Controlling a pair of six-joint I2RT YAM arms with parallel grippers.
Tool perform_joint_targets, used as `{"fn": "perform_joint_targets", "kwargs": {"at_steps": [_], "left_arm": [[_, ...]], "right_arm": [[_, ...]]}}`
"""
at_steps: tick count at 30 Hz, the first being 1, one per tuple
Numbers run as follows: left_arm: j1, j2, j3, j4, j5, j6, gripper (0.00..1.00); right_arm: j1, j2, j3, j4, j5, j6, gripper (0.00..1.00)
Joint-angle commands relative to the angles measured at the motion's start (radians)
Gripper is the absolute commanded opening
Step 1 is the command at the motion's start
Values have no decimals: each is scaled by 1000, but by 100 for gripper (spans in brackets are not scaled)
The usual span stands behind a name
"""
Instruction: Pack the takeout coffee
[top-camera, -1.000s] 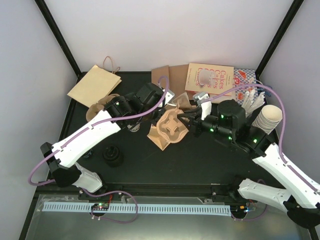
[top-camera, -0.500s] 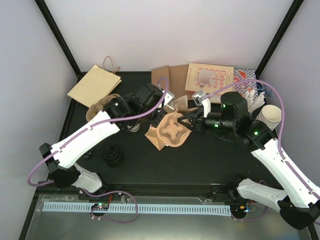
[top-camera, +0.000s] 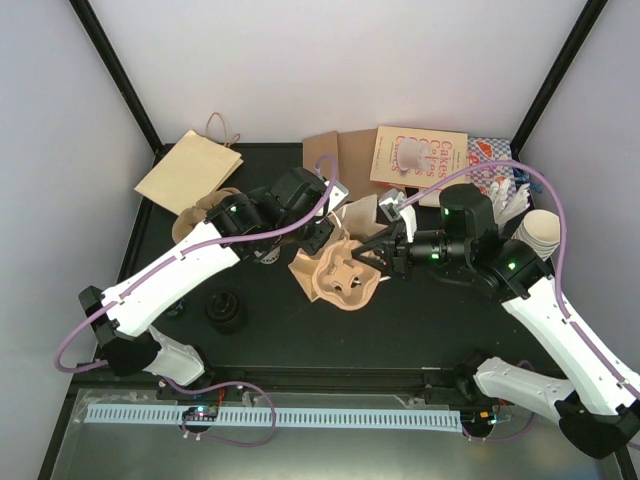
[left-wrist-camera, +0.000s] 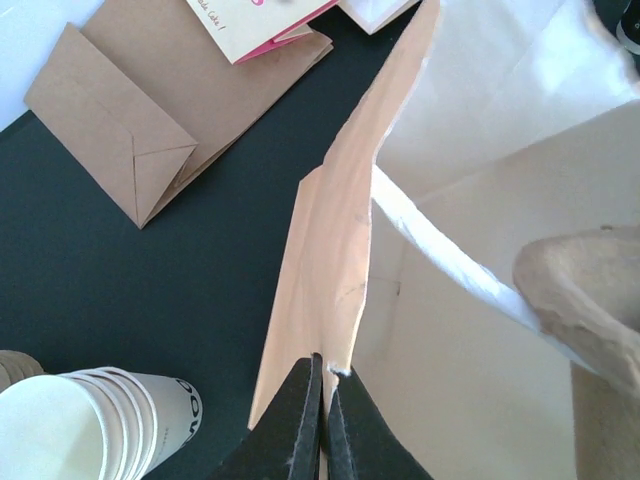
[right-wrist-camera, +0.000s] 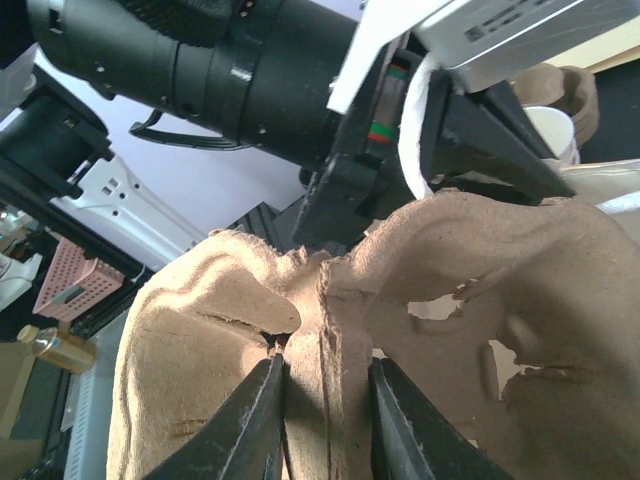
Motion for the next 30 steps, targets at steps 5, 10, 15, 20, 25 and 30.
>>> {"fn": "perform_joint_targets", "kwargs": {"at_steps": [5,10,15,20,25,30], "left_arm": [[3,-22,10,19,-4,13,2],[3,-38,6,16,29,38,2],[3,-58,-15,14,54,54,2],[3,-69,-21,0,58,60,2],[3,-73,-23,-4,76,60,2],[3,-74,-24,-15,110,78,2]], "right_arm": [[-4,17,52,-26,-140,-45,25],[-17,72,85,-93,-17,-43,24],[-65,119,101,-92,-57,-25,23],[-116,124,106,-101,-83,-34,24],[-147,154,131,-177,-37,-91,24],[-165,162,145,-169,-21,-65,24]]}}
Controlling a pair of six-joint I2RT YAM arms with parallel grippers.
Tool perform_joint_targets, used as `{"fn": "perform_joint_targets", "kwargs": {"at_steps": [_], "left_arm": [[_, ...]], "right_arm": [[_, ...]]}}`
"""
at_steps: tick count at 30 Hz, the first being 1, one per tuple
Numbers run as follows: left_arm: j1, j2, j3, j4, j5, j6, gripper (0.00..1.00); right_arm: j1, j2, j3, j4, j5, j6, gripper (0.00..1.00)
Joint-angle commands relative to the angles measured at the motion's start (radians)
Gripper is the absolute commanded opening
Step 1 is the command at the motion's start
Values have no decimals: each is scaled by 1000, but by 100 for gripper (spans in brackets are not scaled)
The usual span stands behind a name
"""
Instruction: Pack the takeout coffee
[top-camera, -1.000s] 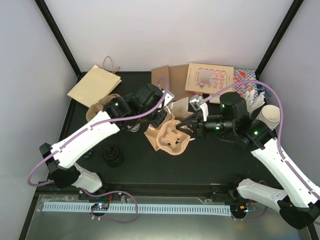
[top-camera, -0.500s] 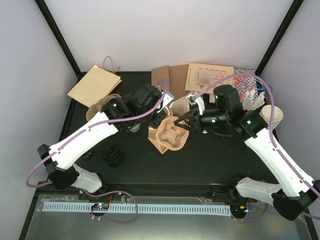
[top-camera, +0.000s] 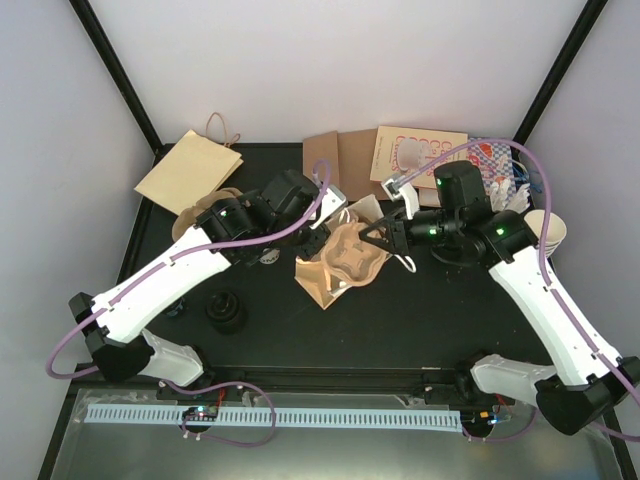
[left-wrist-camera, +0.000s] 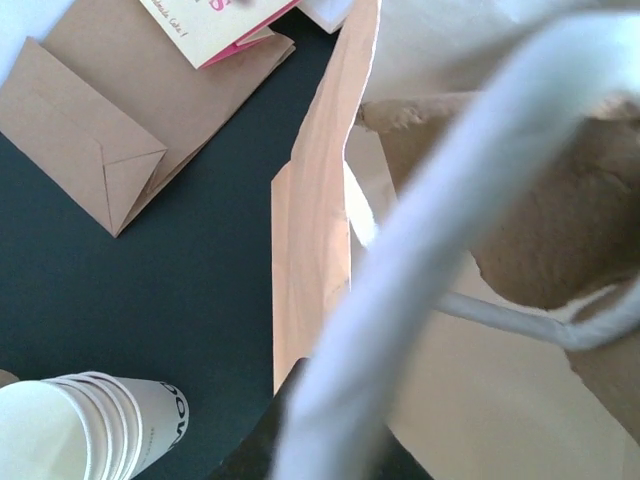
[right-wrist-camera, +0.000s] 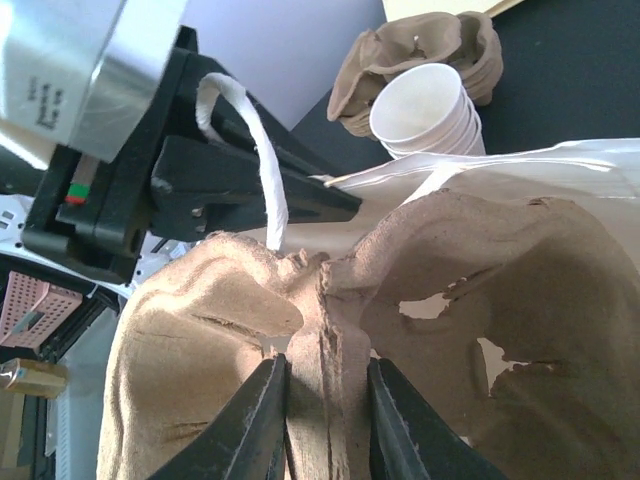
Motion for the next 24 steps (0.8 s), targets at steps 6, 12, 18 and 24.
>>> {"fn": "perform_joint_targets", "kwargs": {"at_steps": [6,12,18,24], "left_arm": [[3,-24,-3,-27,65,19,2],[5,-23,0,-11,100,-28,2],[7,-30,7,15,174,-59,1],[19,-29,12,13,200,-76,2]], "right_arm": [[-30,-5,16,46,112,89,24],[-16,0,10,14,224,52,24],[63,9,26,-54,371,-15,24],[120,15,31,-130,495,-83,25]]}}
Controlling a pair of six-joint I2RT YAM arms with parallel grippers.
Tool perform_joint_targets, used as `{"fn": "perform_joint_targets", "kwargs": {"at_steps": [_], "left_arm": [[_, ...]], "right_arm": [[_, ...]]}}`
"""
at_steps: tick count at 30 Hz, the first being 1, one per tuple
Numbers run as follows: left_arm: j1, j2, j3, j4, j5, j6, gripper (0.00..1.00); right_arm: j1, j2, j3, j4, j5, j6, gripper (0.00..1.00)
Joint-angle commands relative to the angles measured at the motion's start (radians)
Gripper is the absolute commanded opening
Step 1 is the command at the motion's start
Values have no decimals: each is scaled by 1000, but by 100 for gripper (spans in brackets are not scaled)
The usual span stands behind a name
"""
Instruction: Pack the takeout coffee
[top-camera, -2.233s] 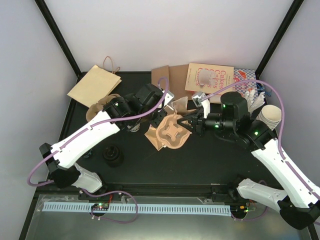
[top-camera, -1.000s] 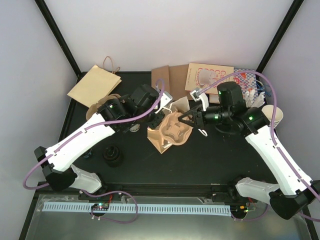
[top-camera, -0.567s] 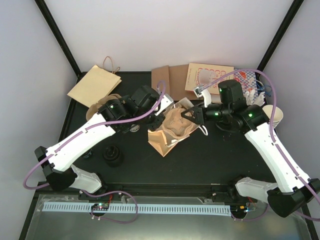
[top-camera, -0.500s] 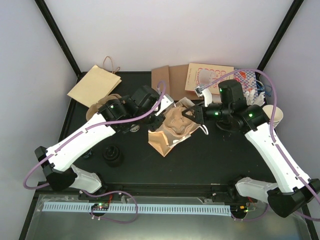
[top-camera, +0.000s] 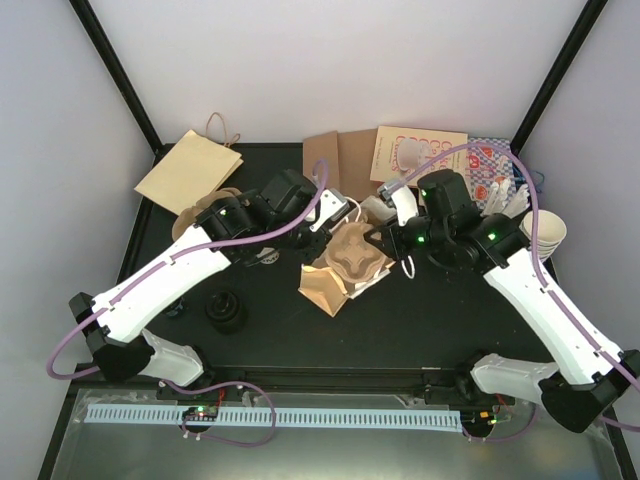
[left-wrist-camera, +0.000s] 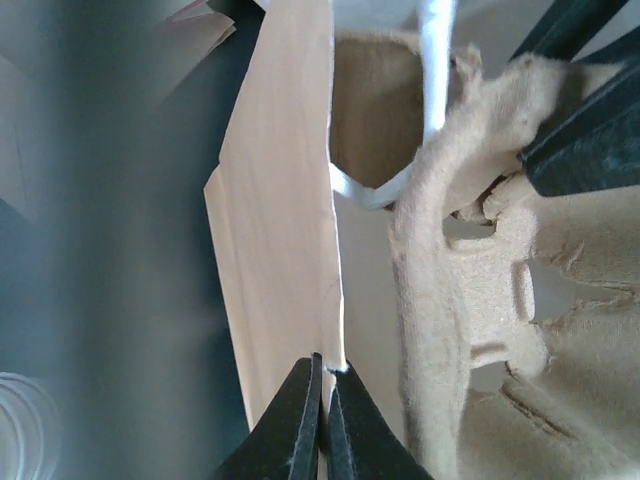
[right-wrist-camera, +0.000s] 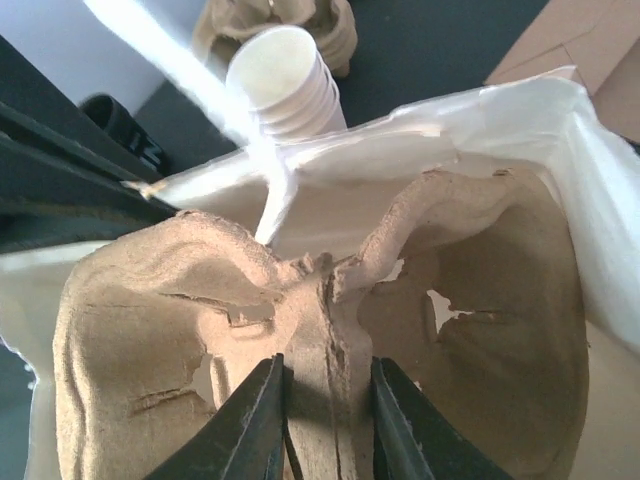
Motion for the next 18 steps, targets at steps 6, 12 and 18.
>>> {"fn": "perform_joint_targets", "kwargs": {"at_steps": [6,12,18], "left_arm": [[9,-21,20,38,118,-31,2],[16,-19,23,31,62,-70,2],[25,-12,18,54,138,-92,2]], "right_arm": [[138,41,29,-108,267,-67,28],[151,56,41,-141,328,-75,28],[174,58,6,-97,381,-59,27]]}}
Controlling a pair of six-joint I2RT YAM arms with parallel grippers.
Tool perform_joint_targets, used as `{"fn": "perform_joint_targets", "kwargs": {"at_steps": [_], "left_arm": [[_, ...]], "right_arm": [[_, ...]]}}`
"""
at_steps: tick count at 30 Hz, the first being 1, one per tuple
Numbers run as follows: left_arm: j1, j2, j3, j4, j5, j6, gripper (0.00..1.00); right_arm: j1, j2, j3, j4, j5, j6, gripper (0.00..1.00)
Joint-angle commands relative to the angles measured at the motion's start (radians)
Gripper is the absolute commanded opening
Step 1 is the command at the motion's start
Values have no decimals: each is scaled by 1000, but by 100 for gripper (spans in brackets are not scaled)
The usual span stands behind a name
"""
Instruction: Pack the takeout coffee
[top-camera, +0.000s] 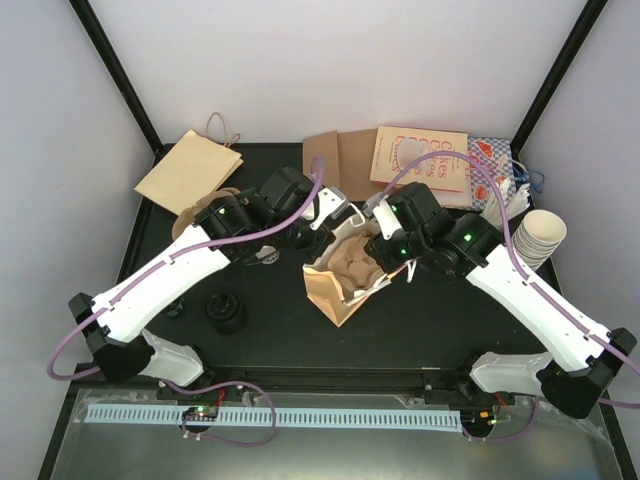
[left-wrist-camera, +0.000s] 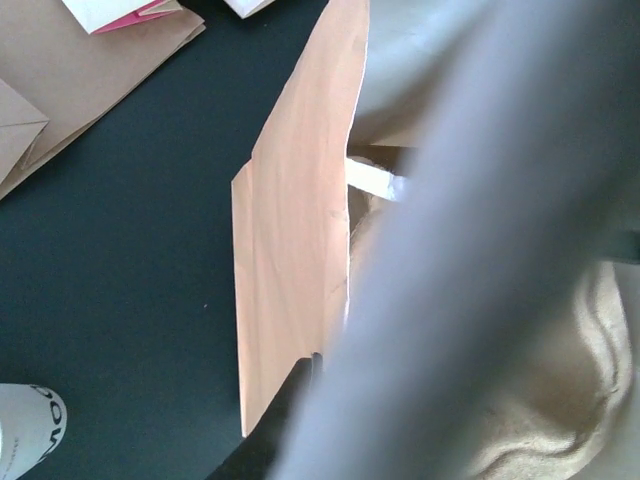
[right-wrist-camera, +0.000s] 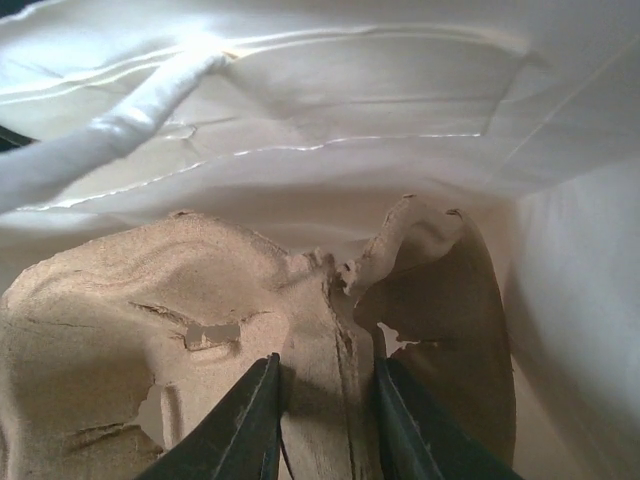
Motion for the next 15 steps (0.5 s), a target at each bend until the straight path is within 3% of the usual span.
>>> {"fn": "perform_joint_targets", "kwargs": {"at_steps": [1,15], "left_arm": [[7,-10,16,45,78,-21,1],[94,33,0,38,191,-187,2]], "right_arm": [[21,3,-4,31,78,3,27],[85,-17,-157,113,123,44,27]]}}
